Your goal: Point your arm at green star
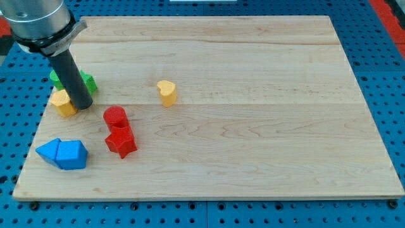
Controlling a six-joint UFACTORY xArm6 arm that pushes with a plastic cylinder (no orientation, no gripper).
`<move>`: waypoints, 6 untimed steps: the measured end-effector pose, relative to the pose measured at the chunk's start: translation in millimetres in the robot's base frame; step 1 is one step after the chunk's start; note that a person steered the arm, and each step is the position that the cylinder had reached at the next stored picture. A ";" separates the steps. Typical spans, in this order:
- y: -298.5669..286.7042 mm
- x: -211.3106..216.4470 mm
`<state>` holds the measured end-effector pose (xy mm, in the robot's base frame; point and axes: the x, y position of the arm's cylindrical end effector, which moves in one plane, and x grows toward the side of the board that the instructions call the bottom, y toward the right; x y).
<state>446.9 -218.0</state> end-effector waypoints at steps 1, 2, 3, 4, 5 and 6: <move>5.3 0.0; 79.4 -10.3; 82.7 -58.4; 60.0 -99.7; 12.8 -101.5; -11.7 -94.7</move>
